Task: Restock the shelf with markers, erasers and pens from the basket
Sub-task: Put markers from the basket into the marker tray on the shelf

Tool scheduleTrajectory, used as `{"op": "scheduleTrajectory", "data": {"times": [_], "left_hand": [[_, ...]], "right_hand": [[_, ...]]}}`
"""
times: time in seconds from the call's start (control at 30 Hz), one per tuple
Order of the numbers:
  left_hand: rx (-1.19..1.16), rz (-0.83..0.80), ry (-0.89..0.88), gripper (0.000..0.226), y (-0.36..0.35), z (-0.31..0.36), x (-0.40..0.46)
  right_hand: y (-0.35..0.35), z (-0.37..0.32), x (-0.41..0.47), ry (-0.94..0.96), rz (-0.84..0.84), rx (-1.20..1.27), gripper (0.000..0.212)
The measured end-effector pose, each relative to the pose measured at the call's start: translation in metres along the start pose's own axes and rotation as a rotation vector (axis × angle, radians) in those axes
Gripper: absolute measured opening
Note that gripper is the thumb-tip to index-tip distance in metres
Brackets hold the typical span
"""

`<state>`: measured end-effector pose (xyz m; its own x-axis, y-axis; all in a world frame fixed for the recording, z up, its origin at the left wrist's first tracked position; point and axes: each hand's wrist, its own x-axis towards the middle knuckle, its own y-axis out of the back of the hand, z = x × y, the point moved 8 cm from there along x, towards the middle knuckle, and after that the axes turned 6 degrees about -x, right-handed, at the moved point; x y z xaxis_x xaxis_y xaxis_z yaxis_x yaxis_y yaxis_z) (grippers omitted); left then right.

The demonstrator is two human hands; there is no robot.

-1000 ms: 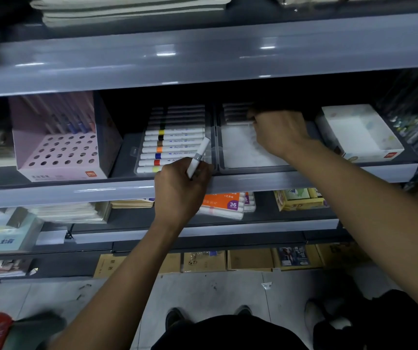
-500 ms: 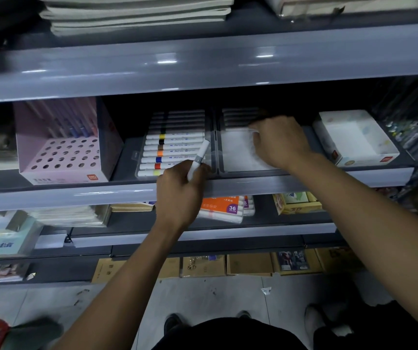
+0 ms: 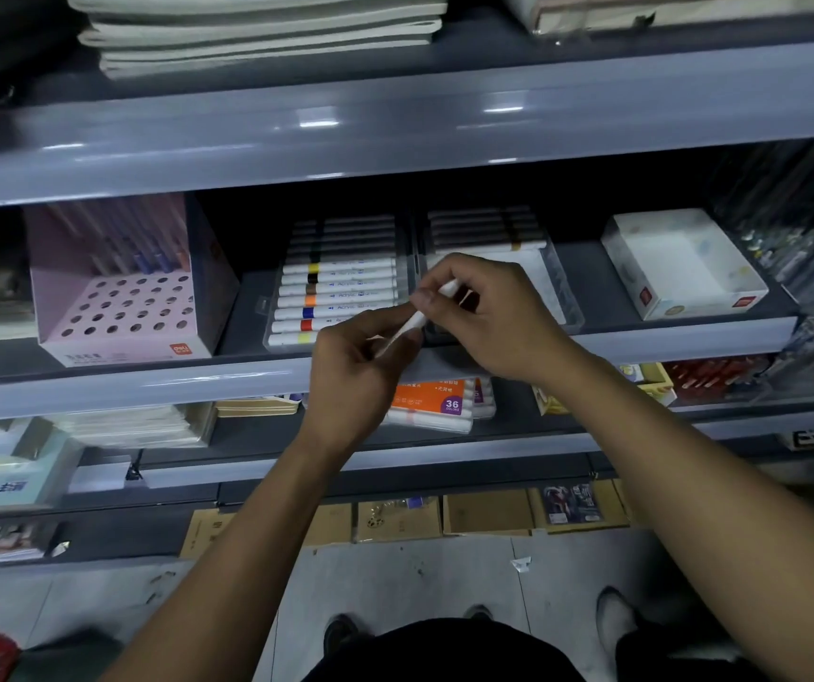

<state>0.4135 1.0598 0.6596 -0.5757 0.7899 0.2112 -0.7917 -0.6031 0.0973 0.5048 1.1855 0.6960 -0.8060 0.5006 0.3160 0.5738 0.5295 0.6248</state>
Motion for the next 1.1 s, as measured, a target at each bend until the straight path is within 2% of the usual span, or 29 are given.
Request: {"op": "scheduleTrajectory", "data": {"times": [0.07,0.2,0.37,0.57,0.8,0.93,1.03,1.1], "left_hand": [[0.030,0.040,-0.007,0.022,0.006,-0.001,0.000],[-0.025,0.111,0.017,0.013,0.019,-0.010,-0.002],[0.006,0.174,-0.020,0.014,0.025,-0.007,-0.004],[0.066,0.166,-0.033,0.016,0.019,-0.007,-0.002],[0.058,0.163,-0.016,0.016,0.012,-0.010,0.002],[0.123,0.205,-0.036,0.016,0.016,-0.007,0.004],[0.269,0.235,-0.089,0.012,0.020,-0.003,0.002],[0.371,0.240,-0.121,0.017,0.020,0.000,-0.001]], "right_hand": [[0.006,0.005,-0.003,-0.020,0.025,0.039,0.005],[0.019,0.020,-0.010,-0.082,0.079,0.136,0.009],[0.026,0.028,-0.017,-0.088,0.070,0.096,0.012],[0.025,-0.001,-0.018,0.155,0.027,-0.293,0.021],[0.019,-0.032,-0.019,0.384,0.060,-0.632,0.018],[0.030,-0.018,-0.011,0.308,0.061,-0.657,0.018],[0.043,-0.003,0.002,0.200,0.095,-0.691,0.019],[0.049,0.009,0.013,0.104,0.109,-0.749,0.022]]}}
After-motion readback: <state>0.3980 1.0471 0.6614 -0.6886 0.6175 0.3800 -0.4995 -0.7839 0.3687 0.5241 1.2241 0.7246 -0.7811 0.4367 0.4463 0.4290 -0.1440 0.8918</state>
